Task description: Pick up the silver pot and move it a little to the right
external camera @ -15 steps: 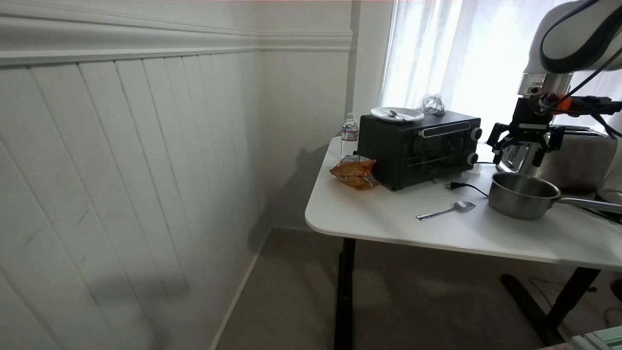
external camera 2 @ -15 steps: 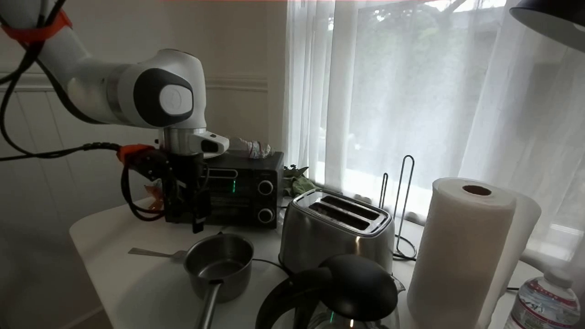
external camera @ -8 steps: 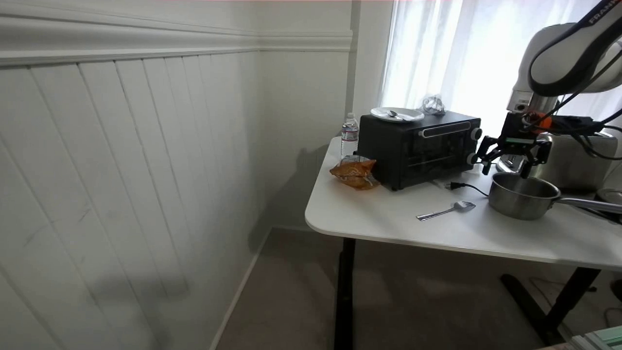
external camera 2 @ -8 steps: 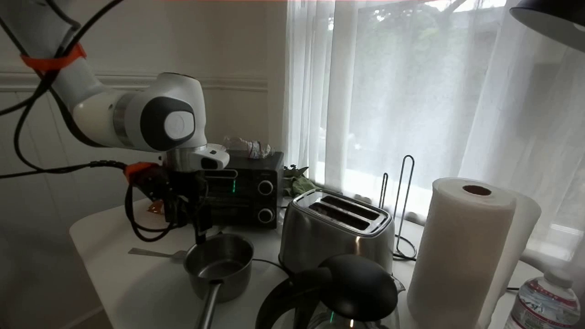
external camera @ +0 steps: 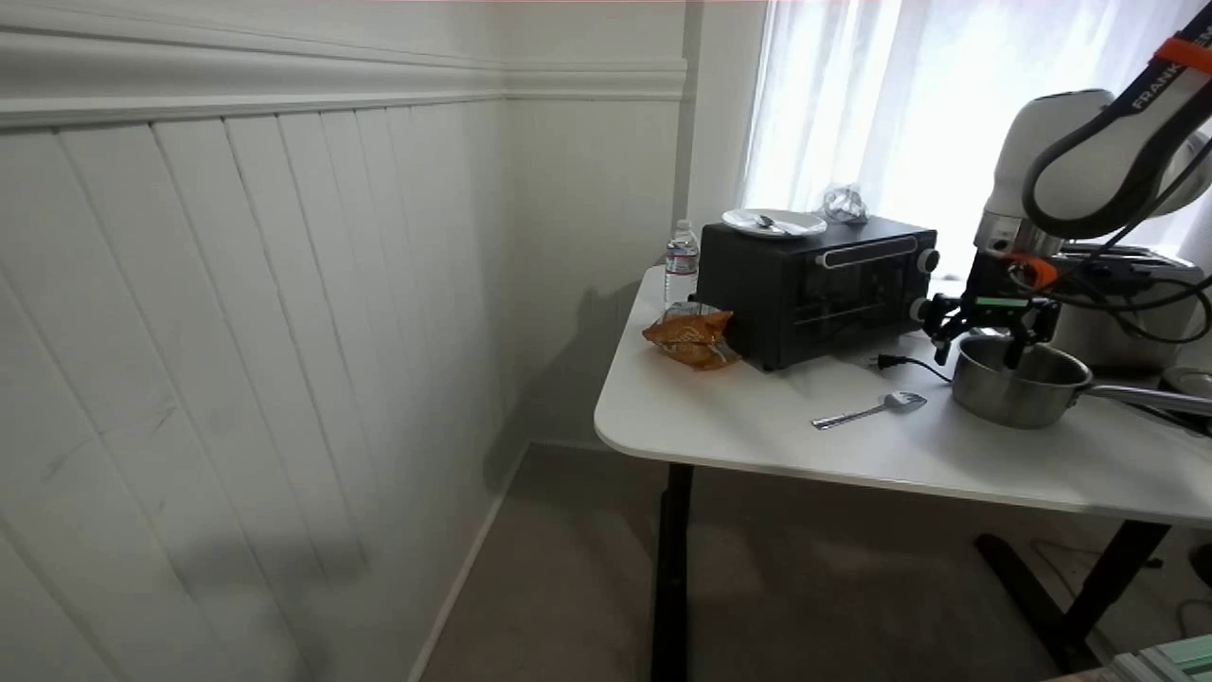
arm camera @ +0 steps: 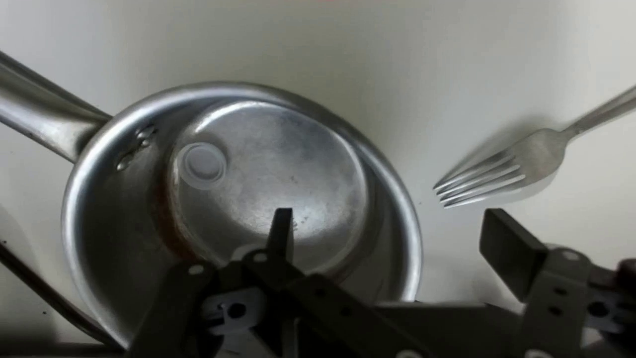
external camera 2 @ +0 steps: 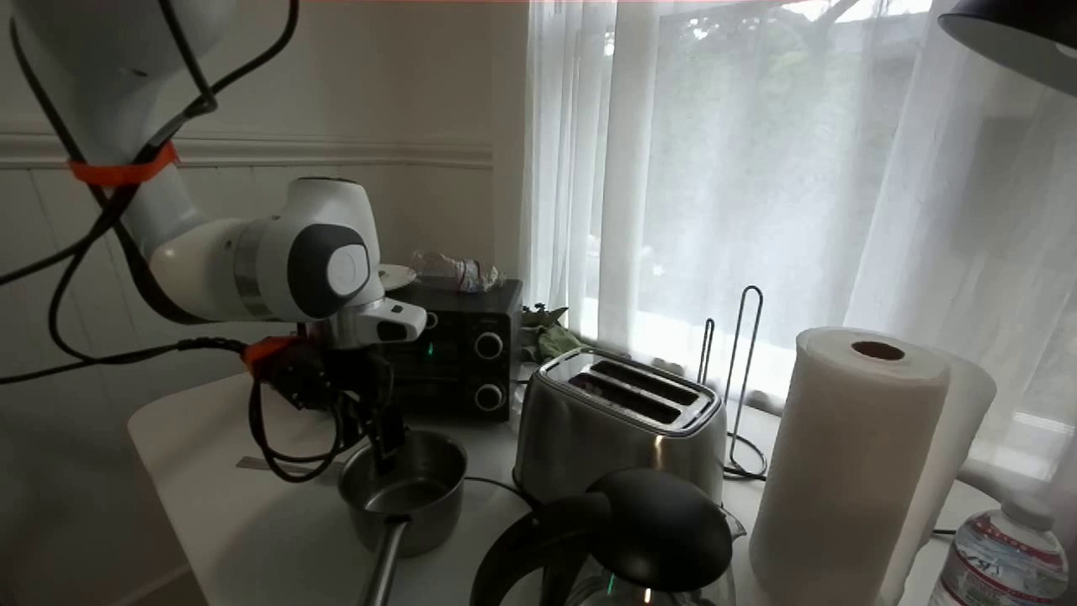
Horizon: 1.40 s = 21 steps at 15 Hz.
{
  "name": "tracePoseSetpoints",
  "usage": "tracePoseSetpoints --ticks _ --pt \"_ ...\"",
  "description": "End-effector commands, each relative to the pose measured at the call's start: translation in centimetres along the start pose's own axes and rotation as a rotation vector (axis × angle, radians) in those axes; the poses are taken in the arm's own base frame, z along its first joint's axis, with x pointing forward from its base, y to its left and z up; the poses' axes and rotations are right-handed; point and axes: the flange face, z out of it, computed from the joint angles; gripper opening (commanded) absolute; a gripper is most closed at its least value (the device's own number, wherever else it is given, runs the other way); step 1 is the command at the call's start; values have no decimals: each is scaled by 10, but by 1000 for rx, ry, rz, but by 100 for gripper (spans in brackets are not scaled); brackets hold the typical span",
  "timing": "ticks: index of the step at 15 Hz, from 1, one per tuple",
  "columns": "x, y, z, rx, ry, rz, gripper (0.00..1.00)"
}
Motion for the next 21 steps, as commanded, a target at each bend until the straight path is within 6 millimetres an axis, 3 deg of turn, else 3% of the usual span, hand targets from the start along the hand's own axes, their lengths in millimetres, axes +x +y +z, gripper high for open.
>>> tracePoseSetpoints --ticks 1,11,18,21 --pt "7 -4 9 -34 26 -1 70" --pt "7 -22 8 -55 42 -41 2" --pt "2 -10 0 -74 28 -30 2" --pt "0 9 -10 -100 29 -26 2"
